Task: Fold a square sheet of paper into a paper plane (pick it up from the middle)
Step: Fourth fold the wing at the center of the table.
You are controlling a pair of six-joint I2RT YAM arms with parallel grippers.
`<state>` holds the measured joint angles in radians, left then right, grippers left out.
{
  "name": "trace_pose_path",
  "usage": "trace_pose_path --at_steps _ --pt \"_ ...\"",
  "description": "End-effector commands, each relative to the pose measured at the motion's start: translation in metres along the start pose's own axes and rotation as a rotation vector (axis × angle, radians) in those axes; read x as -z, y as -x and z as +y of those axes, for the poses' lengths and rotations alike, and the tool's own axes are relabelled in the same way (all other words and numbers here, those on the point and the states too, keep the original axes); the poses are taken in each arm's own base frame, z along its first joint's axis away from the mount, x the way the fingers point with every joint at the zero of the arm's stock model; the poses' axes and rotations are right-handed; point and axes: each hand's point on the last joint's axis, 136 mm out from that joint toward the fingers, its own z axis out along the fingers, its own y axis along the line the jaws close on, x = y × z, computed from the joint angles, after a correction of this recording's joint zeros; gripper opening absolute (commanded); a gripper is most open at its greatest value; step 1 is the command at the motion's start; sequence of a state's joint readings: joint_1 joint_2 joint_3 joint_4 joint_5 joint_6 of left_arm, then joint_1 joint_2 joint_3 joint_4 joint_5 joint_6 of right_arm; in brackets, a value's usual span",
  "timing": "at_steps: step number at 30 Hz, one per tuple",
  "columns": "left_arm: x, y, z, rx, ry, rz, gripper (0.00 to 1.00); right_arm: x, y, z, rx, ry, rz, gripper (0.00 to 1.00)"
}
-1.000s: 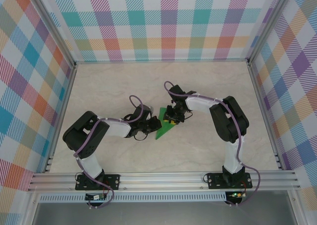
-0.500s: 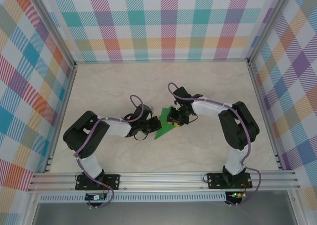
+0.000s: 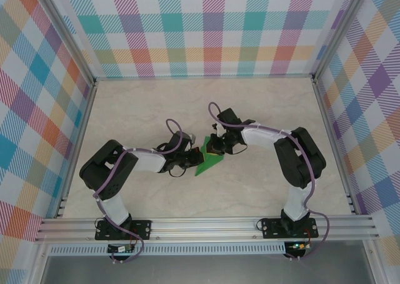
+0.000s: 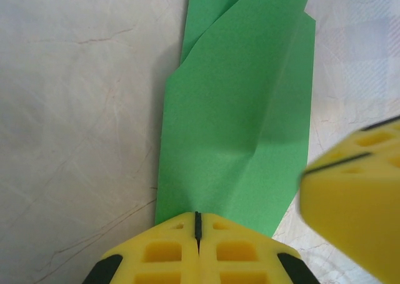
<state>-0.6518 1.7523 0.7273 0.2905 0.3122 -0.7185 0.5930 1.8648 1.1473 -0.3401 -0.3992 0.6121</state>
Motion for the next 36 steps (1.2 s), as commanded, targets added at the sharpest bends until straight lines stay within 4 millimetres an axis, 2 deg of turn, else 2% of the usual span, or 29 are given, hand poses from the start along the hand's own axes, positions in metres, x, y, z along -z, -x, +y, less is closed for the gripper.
trace_pose_path --at_steps 1,11,18,23,25,29,32,36 --pt "0.001 -0.022 0.026 0.0 0.087 0.099 0.0 -0.004 0.009 0.006 0.022 0.017 -0.001 0.08" --pt "0.002 -0.022 0.023 -0.034 0.082 0.109 0.0 -0.017 0.01 -0.004 0.005 0.001 0.015 0.07" --pt "0.005 -0.018 0.018 -0.054 0.073 0.1 0.0 -0.023 0.006 -0.02 -0.021 -0.06 0.023 0.07" --pt "0.016 -0.004 0.003 -0.062 0.048 0.048 0.03 -0.022 -0.001 -0.031 -0.039 -0.099 0.028 0.07" --pt "0.025 0.006 -0.006 -0.064 0.038 0.004 0.08 -0.022 -0.003 -0.035 -0.05 -0.11 0.028 0.07" --pt "0.044 0.023 -0.016 -0.054 0.031 -0.078 0.11 -0.024 -0.006 -0.04 -0.066 -0.119 0.032 0.07" --pt "0.048 0.025 -0.023 -0.048 -0.002 -0.084 0.12 -0.025 -0.007 -0.041 -0.072 -0.12 0.032 0.07" --pt "0.041 0.018 -0.024 -0.017 -0.039 -0.055 0.12 -0.026 -0.008 -0.042 -0.077 -0.122 0.033 0.06"
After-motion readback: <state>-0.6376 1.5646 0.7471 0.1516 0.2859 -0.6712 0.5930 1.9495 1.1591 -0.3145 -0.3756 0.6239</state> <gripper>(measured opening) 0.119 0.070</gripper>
